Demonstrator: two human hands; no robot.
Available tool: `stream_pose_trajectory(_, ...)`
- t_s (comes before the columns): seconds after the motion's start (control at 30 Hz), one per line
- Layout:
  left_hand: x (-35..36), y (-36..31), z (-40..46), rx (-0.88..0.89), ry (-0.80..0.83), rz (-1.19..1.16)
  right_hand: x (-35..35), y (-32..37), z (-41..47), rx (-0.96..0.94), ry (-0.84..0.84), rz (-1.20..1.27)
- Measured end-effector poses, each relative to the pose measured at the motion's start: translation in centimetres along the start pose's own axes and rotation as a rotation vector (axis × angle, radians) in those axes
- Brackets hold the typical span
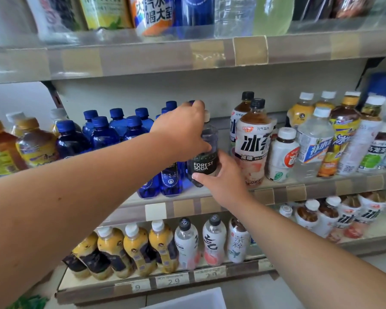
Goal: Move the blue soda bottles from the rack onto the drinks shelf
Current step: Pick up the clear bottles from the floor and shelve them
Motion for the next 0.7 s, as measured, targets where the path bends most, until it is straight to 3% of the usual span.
stream_pose_trajectory(0.13,0.2,0.7,0.6,0.035,0.011,0.179,1.5,-0.6,-0.2,0.008,0.060,-0.040)
stream_pose_trajectory(0.47,1.3,1.3,1.2,0.042,0.091,0.197,2.4,-1.3,0.2,-0.009,0.083,-0.107)
stream_pose_trajectory(0.7,1.4,1.4,1.7,0.076,0.050,0.342,2.5,-1.7,0.9,-0.007,0.100,-0.133)
Point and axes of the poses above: each hand's wrist, its own z-axis towards the middle knuckle, its own x-axis out of the palm, y = z × x, the point moved 8 cm from there along z, towards the middle knuckle, and after that the axes turned 4 degrees about y, right-handed, at the moved point
